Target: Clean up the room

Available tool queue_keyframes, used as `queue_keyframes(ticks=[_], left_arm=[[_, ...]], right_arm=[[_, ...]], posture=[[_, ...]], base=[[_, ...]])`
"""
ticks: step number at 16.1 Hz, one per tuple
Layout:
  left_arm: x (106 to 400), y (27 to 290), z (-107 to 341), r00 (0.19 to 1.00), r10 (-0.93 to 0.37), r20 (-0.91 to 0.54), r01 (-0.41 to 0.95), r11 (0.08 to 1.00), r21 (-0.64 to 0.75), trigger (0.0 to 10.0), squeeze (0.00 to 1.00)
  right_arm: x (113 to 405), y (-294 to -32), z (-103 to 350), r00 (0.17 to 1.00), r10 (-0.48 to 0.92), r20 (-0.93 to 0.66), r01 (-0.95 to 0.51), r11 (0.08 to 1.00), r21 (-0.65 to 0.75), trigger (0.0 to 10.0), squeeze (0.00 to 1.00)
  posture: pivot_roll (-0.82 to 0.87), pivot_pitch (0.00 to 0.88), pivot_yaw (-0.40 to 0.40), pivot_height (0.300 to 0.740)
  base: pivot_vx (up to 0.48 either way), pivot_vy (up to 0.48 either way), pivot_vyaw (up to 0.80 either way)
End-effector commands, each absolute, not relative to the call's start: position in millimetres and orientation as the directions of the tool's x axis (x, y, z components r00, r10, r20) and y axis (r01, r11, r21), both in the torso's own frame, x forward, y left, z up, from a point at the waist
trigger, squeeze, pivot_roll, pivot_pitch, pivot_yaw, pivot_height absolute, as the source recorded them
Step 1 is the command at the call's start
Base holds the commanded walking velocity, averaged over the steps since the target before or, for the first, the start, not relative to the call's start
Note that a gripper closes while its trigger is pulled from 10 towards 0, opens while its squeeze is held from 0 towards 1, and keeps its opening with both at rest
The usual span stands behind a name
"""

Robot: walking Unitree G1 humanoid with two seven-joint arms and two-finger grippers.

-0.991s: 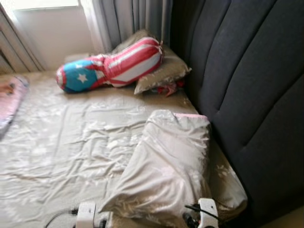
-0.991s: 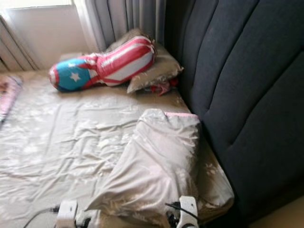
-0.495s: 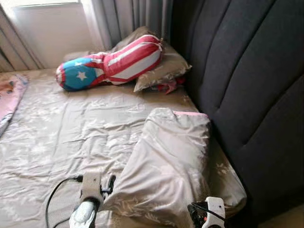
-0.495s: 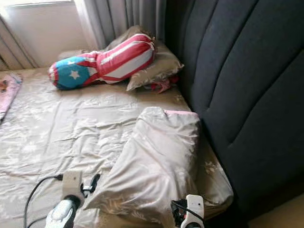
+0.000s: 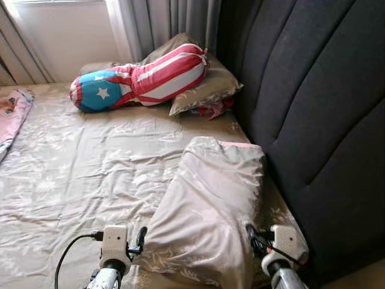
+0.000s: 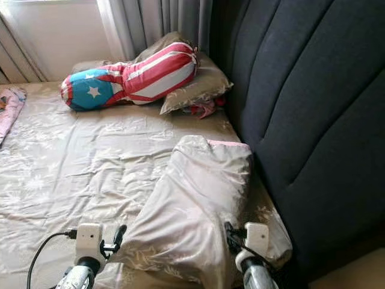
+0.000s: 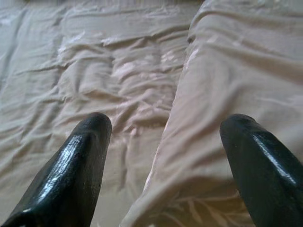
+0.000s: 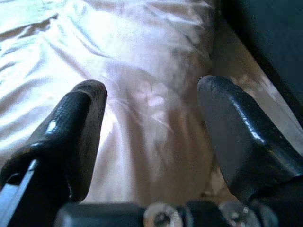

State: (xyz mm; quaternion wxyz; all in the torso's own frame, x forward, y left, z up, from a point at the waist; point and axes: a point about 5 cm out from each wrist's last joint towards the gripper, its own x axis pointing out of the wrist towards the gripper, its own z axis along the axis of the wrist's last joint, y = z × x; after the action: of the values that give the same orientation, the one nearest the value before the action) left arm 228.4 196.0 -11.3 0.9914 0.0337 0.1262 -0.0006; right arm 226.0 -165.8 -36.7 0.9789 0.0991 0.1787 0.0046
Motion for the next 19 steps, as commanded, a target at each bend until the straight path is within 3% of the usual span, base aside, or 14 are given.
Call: queue_keyframes(ticks=[1, 5, 7, 19], left_arm=[[225.2, 195.0, -13.1, 0.965, 0.014, -0.263, 0.001, 0.998, 0.059, 10.0, 0.00], [227.6, 195.6, -9.8, 0.967, 0.027, -0.254, -0.013, 0.998, 0.054, 10.0, 0.00], [230.0, 196.9, -7.6, 0.969, 0.032, -0.247, -0.019, 0.998, 0.054, 10.0, 0.00], [235.8, 195.2, 0.3, 0.972, 0.039, -0.230, -0.030, 0.999, 0.044, 10.0, 0.00]], right_arm=[[229.4, -167.3, -31.8, 0.948, 0.037, -0.316, 0.027, 0.980, 0.196, 10.0, 0.00], [226.7, -162.9, -37.3, 0.928, 0.038, -0.372, 0.025, 0.986, 0.164, 10.0, 0.00], [227.3, -165.3, -37.0, 0.926, 0.029, -0.376, 0.024, 0.990, 0.136, 10.0, 0.00], [231.4, -164.2, -35.5, 0.924, 0.019, -0.382, 0.036, 0.990, 0.137, 10.0, 0.00]], posture=[[0.01, 0.000, -0.066, 0.740], [0.01, 0.000, -0.074, 0.735], [0.00, 0.000, -0.076, 0.705], [0.01, 0.000, -0.085, 0.675]], base=[[0.000, 0.000, 0.00], [0.000, 0.000, 0.00], [0.000, 0.000, 0.00], [0.000, 0.000, 0.00]])
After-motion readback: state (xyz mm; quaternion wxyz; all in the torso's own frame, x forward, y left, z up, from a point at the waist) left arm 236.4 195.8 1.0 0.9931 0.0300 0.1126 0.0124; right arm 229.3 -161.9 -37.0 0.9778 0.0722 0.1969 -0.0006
